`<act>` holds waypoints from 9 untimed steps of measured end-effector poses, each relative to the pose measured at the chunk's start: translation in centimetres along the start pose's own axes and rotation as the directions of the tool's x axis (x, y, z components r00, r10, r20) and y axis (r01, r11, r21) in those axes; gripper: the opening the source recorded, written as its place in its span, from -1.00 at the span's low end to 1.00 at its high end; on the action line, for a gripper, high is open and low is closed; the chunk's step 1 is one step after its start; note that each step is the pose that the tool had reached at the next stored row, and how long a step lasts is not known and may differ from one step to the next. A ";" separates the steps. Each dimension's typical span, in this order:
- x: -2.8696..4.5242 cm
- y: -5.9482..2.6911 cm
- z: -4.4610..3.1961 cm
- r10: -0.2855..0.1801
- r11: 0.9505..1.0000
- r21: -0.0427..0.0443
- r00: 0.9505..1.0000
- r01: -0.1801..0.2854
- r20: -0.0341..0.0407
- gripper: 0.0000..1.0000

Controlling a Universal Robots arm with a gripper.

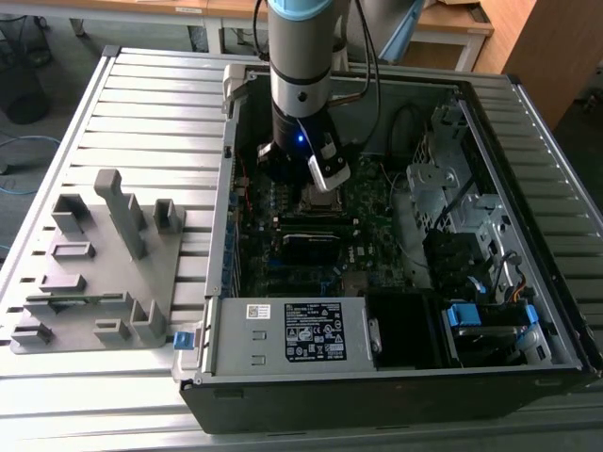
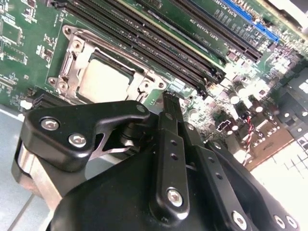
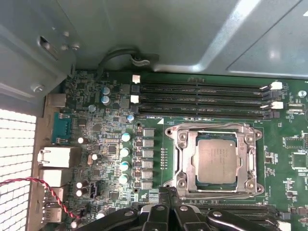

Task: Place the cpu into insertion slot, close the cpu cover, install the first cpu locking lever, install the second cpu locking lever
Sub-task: 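Install the second cpu locking lever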

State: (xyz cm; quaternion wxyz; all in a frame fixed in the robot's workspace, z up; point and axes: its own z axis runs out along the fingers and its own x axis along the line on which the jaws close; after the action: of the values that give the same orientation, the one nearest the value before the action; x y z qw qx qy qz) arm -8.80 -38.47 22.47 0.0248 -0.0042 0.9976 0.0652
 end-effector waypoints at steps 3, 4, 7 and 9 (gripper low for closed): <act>-0.67 -0.01 0.03 0.000 1.000 0.000 1.000 0.000 0.000 -0.79; -1.03 -0.02 0.06 0.000 1.000 0.000 1.000 0.000 0.000 -0.79; -2.14 -0.03 0.14 0.000 1.000 0.000 1.000 0.000 0.000 -0.79; -2.88 -0.04 0.19 0.000 1.000 0.000 1.000 0.000 0.000 -0.79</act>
State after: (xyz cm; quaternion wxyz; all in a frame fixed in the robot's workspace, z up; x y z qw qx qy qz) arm -5.91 -38.47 22.41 0.0248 -0.0040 0.9976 0.0652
